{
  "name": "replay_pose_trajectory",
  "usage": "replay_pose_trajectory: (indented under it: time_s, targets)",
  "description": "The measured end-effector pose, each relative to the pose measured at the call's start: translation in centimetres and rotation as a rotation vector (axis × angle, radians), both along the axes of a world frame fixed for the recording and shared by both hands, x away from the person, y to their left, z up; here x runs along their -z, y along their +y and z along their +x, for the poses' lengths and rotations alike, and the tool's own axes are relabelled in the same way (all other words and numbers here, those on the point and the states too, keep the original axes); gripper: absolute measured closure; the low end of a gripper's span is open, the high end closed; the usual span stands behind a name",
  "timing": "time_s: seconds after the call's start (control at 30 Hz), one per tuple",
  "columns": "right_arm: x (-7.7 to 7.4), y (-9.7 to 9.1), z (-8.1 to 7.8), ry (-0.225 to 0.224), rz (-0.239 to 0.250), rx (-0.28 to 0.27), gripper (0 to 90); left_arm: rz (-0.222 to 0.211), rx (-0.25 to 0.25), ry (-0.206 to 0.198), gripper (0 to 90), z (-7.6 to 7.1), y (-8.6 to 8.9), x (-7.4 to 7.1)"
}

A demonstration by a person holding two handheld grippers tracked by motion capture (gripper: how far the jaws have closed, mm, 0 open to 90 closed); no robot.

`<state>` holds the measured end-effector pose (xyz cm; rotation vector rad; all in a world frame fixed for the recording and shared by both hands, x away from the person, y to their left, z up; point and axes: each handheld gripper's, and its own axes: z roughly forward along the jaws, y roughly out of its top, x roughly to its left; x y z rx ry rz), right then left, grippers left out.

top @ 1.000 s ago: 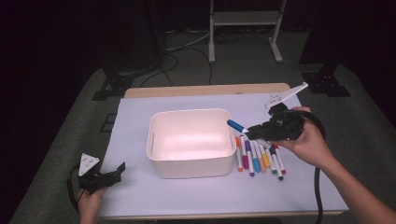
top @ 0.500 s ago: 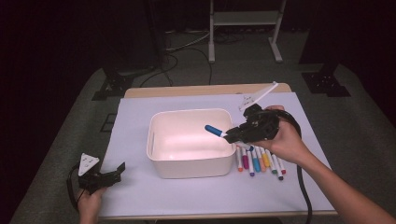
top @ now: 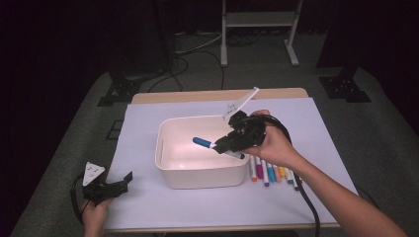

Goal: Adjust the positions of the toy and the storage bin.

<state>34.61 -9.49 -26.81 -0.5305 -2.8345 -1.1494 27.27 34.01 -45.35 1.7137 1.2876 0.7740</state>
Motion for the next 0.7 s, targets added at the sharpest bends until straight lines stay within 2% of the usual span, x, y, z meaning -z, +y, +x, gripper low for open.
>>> replay_pose_trajectory:
  time_s: [0.27, 0.7]
  targets:
    - [1.2, 2.4, 0.8, 0.016, -0.016, -0.051, 75.7, 0.000, 0.001, 0.000, 0.0, 0.0, 0.0, 0.0]
    - [3.3, 5.0, 1.7, 0.028, -0.031, -0.118, 75.6, 0.001, 0.005, 0.003, 0.0, 0.0, 0.0, 0.0]
